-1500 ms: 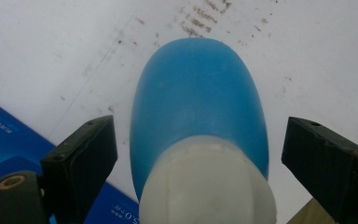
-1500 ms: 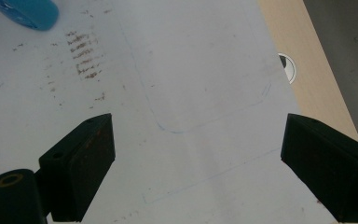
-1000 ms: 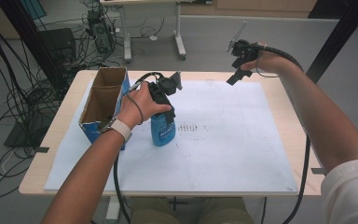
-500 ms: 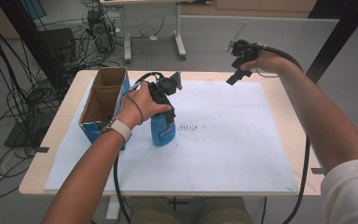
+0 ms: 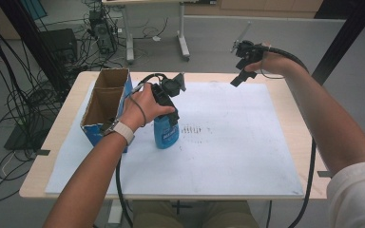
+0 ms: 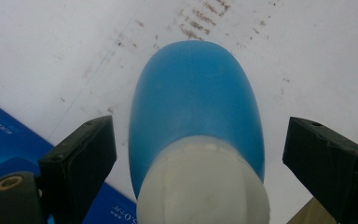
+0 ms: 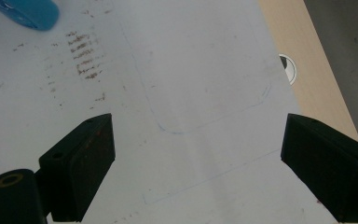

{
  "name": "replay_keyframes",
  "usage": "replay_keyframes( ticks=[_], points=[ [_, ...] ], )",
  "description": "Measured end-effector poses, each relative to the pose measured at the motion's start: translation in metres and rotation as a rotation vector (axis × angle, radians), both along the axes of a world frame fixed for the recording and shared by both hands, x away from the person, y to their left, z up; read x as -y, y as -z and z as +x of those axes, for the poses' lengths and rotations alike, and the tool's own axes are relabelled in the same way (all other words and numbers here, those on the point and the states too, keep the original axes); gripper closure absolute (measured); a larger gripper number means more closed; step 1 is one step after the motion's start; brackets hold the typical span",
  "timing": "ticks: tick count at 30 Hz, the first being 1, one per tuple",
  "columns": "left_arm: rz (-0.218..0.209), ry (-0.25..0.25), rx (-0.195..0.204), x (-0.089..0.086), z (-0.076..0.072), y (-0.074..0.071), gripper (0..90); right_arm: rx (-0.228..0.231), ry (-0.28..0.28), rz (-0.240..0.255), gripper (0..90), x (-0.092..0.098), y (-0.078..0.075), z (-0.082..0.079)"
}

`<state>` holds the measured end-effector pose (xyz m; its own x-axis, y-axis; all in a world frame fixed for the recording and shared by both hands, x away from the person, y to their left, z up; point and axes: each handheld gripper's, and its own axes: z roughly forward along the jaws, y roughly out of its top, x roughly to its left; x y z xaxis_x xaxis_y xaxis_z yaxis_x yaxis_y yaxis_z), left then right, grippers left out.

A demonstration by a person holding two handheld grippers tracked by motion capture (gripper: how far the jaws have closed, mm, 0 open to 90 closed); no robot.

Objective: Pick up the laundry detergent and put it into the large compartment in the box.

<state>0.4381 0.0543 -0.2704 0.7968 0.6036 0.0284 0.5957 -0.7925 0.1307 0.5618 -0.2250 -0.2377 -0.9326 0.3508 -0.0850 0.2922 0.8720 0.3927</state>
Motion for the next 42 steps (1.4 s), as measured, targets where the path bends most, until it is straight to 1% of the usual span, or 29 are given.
replay_keyframes(
  ticks=[10, 42],
  points=[
    [0.005, -0.001, 0.001, -0.0005, 0.0004, 0.0005, 9.5, -0.001, -0.002, -0.003, 9.7, -0.0005, 0.0001, -0.0001],
    [-0.005, -0.006, 0.004, -0.0012, 0.0007, 0.0003, 9.4, -0.002, -0.003, -0.006, 9.7, -0.0002, 0.0005, 0.0001]
  ],
)
